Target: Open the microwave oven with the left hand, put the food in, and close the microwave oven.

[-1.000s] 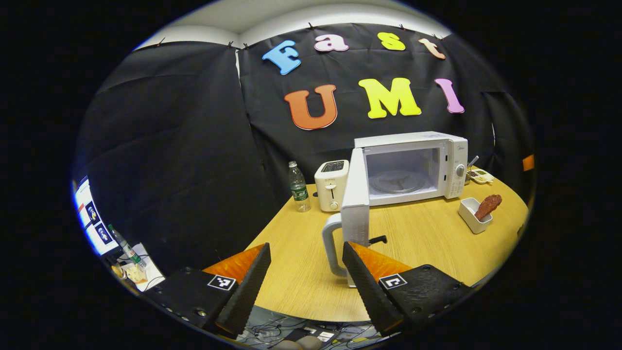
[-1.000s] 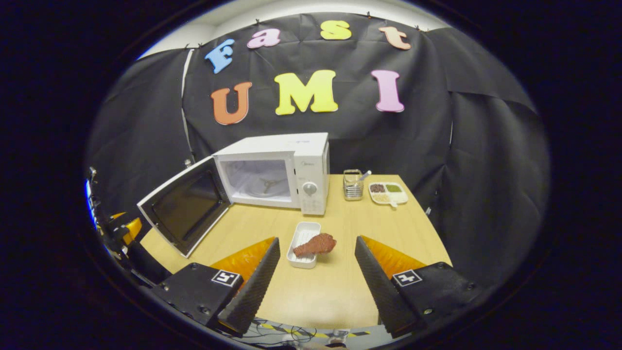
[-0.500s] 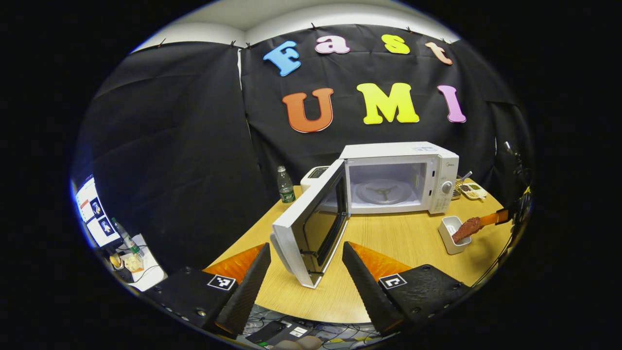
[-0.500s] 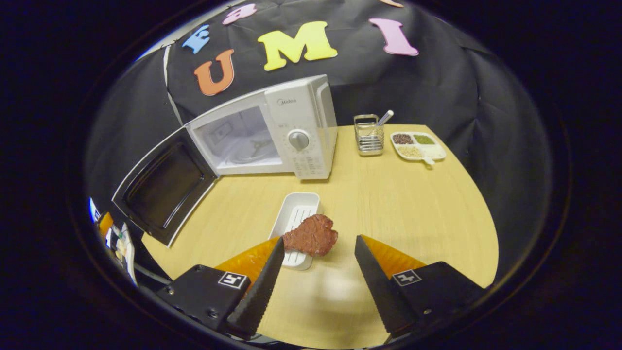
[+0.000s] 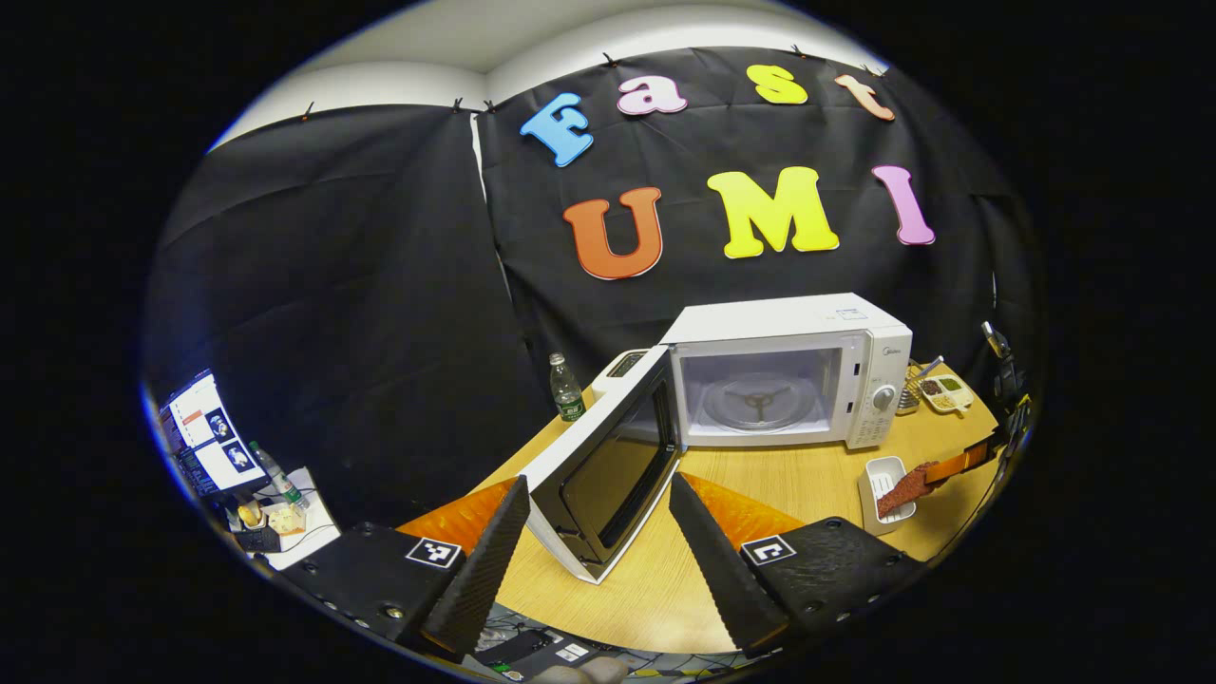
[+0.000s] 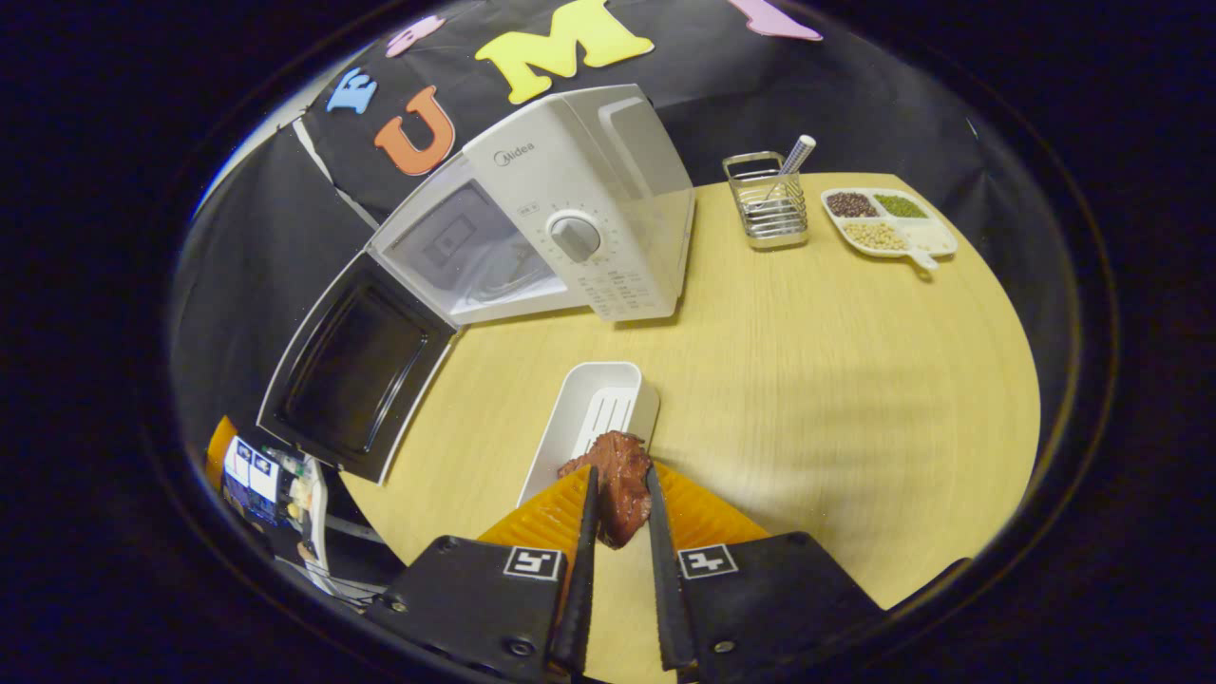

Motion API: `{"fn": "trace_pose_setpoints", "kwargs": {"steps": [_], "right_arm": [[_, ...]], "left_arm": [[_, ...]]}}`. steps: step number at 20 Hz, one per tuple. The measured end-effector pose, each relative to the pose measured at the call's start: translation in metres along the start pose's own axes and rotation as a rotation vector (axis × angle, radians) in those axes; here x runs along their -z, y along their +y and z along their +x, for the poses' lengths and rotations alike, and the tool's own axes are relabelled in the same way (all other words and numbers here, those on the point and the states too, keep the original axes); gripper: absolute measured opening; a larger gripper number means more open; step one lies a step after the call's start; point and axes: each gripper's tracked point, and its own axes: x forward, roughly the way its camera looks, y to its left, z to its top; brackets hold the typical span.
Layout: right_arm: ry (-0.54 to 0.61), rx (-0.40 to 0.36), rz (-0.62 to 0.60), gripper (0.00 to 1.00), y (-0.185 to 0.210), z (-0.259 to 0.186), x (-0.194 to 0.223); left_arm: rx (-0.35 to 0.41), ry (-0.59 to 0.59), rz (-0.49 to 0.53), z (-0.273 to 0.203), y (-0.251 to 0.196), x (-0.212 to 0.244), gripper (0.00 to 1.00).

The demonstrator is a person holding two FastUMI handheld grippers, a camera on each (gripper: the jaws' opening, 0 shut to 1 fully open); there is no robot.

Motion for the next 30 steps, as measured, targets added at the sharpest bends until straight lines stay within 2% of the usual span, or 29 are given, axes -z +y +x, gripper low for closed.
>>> {"fn": "trace_pose_setpoints", "kwargs": {"steps": [1, 2, 3, 4, 5, 9, 14, 17, 21, 25, 28, 29, 30], "right_arm": [[0.012, -0.026, 0.015, 0.28, 0.002, -0.001, -0.001], [0.023, -0.054, 0.022, 0.17, 0.004, -0.002, -0.003], [0.027, -0.081, 0.023, 0.12, 0.008, -0.003, -0.006], [0.035, -0.09, 0.018, 0.18, 0.011, -0.004, -0.007], [0.039, -0.094, 0.005, 0.14, 0.014, -0.007, -0.009], [0.014, -0.122, -0.046, 0.13, 0.034, -0.026, -0.027], [-0.096, -0.148, -0.061, 0.13, 0.081, -0.052, -0.063], [-0.205, -0.172, 0.015, 0.13, 0.124, -0.05, -0.085], [-0.379, -0.152, 0.124, 0.13, 0.17, -0.014, -0.111], [-0.627, -0.12, 0.266, 0.13, 0.2, 0.042, -0.139], [-0.717, -0.106, 0.375, 0.12, 0.212, 0.099, -0.152], [-0.745, -0.098, 0.415, 0.13, 0.213, 0.116, -0.158], [-0.769, -0.082, 0.453, 0.12, 0.214, 0.132, -0.165]], "left_arm": [[-0.01, 0.007, -0.006, -0.004, -0.004, 0.001, 0.91], [-0.022, 0.012, -0.011, -0.007, -0.007, 0.003, 0.91], [-0.031, 0.014, -0.012, -0.01, -0.01, 0.003, 0.91], [-0.042, 0.016, -0.013, -0.013, -0.011, 0.004, 0.91], [-0.048, 0.022, -0.017, -0.015, -0.012, 0.007, 0.91], [-0.059, 0.013, -0.029, -0.02, -0.007, 0.005, 0.91], [-0.014, -0.018, -0.039, -0.01, 0.013, 0.0, 0.91], [0.028, -0.057, -0.038, 0.002, 0.034, -0.004, 0.91], [0.134, -0.093, -0.018, 0.019, 0.058, -0.006, 0.91], [0.231, -0.121, -0.015, 0.041, 0.082, -0.002, 0.91], [0.231, -0.134, 0.005, 0.058, 0.102, 0.011, 0.91], [0.236, -0.125, 0.004, 0.065, 0.107, 0.02, 0.86], [0.237, -0.116, -0.003, 0.07, 0.112, 0.027, 0.91]]}}
